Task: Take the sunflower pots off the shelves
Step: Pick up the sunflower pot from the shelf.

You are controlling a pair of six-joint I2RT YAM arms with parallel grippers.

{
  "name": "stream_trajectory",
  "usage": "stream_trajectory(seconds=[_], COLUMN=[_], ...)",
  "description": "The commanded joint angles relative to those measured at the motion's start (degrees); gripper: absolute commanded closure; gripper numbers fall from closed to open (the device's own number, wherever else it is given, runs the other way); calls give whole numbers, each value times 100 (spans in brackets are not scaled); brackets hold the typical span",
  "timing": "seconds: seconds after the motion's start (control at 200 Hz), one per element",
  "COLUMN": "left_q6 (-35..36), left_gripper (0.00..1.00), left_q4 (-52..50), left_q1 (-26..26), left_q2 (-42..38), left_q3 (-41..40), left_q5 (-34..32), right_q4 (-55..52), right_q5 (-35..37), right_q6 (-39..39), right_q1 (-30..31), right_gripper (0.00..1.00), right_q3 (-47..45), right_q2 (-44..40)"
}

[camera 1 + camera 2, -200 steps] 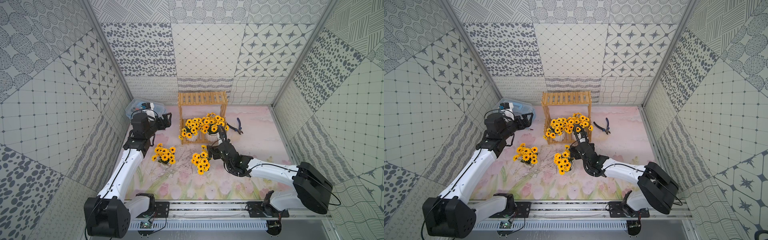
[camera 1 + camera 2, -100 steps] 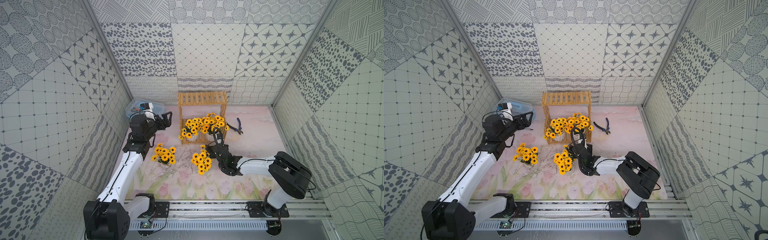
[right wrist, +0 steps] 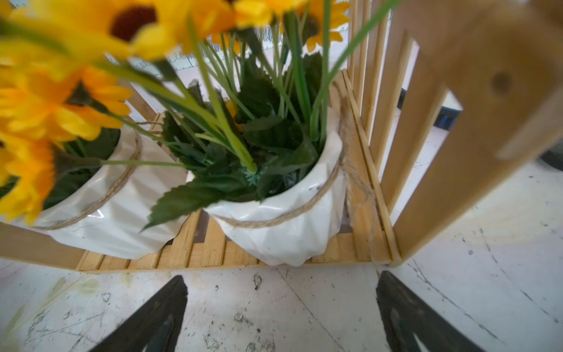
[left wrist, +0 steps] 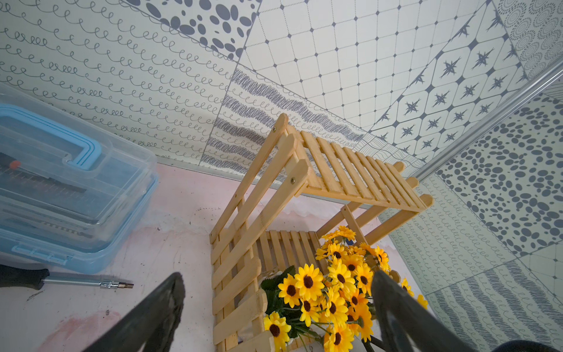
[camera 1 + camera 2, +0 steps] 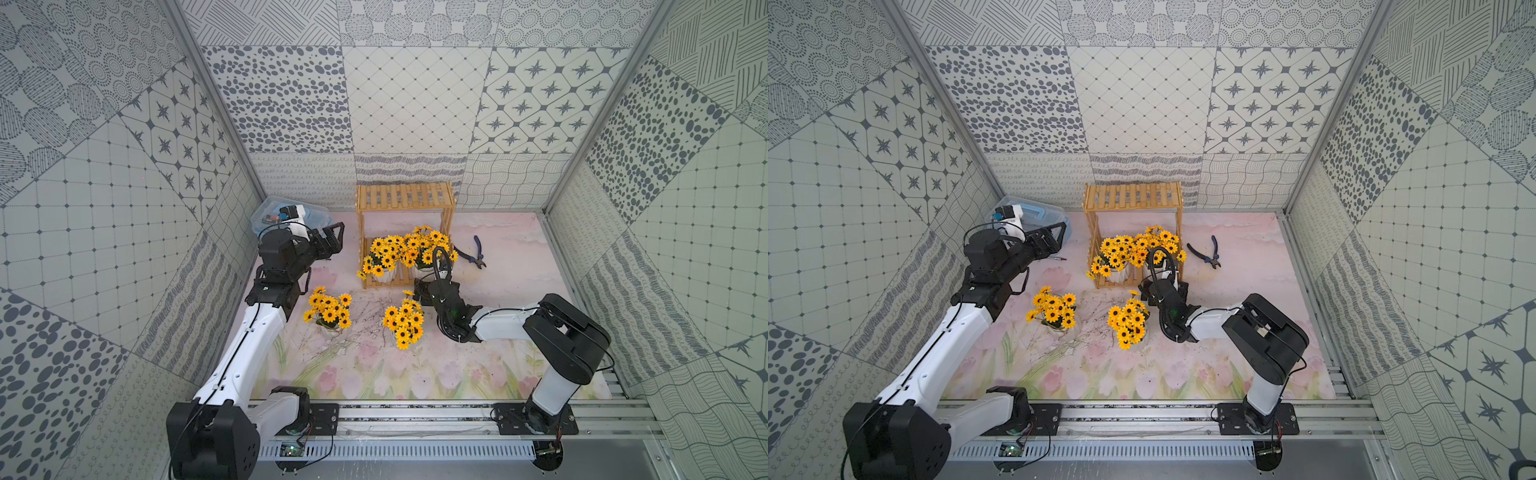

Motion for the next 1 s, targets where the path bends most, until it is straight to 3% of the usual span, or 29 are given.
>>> stream_trajectory(seconds=[0.0,0.99], left_q6=[-12,225], left_gripper=[4,4], left_q4=[297,107], left_q1=[55,50], left_q2=[28,538], left_q3=[174,649], left_q5=[163,97], right_q4=[429,-38], right_q5=[-150,-597], right_q6=[40,236], right_q1=[-78,-519], right_gripper=[2,2], right_q3=[190,1113], right_q2=[156,1162])
